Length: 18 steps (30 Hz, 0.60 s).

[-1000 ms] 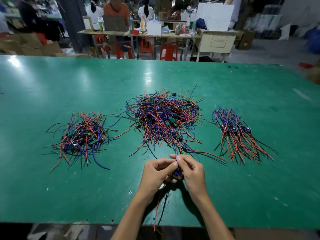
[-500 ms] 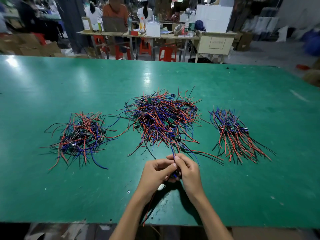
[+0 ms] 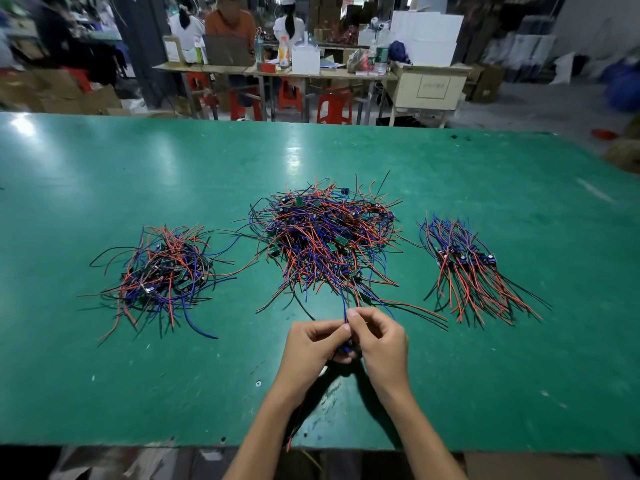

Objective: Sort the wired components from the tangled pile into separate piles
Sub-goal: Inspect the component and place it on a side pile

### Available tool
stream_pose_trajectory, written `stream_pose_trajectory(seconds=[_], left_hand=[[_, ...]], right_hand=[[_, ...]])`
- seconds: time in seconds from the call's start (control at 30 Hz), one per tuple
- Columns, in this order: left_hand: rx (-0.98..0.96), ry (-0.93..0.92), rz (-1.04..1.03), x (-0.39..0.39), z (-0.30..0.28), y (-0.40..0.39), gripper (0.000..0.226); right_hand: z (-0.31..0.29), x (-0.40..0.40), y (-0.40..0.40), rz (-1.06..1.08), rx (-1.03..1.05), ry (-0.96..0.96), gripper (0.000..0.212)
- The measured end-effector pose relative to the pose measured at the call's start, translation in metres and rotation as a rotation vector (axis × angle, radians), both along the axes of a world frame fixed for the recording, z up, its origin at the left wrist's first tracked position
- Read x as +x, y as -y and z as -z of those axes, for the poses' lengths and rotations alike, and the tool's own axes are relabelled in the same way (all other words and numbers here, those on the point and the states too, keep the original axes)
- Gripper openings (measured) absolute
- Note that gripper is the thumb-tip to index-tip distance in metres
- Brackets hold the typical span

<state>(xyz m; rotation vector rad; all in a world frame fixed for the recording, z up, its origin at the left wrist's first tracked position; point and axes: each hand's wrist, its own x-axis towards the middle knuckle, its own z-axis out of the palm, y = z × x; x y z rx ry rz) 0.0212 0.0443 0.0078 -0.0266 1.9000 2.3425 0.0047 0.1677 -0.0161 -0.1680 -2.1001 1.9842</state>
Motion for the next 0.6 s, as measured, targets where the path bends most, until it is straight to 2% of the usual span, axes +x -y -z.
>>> stream_pose_trajectory(seconds=[0.17,0.43,0.6], left_hand=[[-0.017,-0.007,0.005,-0.0007,0.0021,0.0000,0.015],[-0.031,-0.006,0.015,-0.0008,0.0042,0.0000,0.014],[-0.044,-0.004,0.049,-0.0005,0.0041,-0.0006,0.015]], right_hand=[[-0.0010,0.0001,0.0007,0.013,0.021,0.009,0.017],[-0.0058,0.0046,0.0026,-0.134,0.055,0.001,0.023],[-0.0072,0.0069,0.0045,-0.148,0.066,-0.010,0.022]])
